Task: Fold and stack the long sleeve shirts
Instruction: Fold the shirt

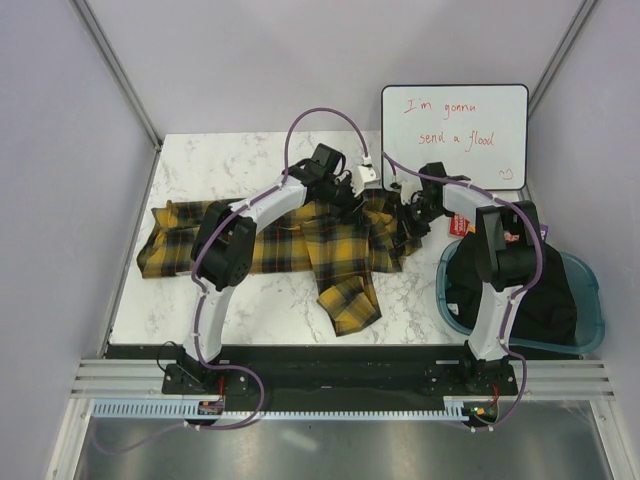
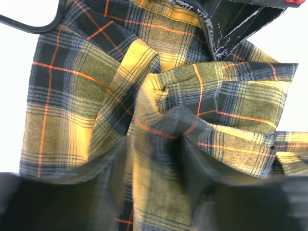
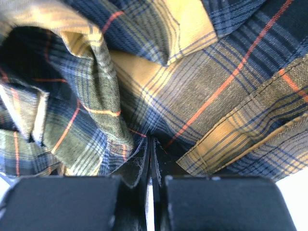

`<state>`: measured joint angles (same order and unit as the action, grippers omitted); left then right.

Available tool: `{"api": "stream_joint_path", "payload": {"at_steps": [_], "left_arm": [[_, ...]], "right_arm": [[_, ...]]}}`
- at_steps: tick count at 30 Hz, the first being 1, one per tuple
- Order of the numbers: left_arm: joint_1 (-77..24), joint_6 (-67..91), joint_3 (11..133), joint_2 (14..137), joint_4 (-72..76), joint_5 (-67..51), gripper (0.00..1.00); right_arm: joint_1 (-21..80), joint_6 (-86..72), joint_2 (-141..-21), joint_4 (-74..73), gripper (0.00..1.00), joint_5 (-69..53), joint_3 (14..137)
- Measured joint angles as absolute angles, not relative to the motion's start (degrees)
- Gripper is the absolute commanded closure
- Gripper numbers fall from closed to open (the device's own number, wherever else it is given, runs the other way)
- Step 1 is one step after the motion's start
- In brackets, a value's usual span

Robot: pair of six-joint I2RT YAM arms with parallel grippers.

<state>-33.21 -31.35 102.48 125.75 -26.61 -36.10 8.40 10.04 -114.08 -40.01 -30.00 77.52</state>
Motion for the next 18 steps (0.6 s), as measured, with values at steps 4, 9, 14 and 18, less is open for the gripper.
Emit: {"api": "stream_joint_path", "payload": {"at_steps": [4,9,14,18], "left_arm": [[-33.3,-29.8,102.5,126.1,-26.0,-36.3,0.98],[-33.3,-28.4,100.6,125.1,-22.3,-36.3,0.98],[-33.3,-27.6,99.4,124.1,-20.4,-35.8,0.98],[-32.7,-27.2,98.3,123.6,-18.9,-35.5,0.98]], "right_arm": [[8.4,10.1,-114.4,-39.4,0.94,-29.3,77.0],[8.5,10.3,-114.4,-39.3,0.95,-29.0,76.8],[8.7,10.8,-114.4,-39.4,0.94,-28.9,76.8],[8.8,11.2,-114.4,-39.4,0.93,-28.8,76.8]]}}
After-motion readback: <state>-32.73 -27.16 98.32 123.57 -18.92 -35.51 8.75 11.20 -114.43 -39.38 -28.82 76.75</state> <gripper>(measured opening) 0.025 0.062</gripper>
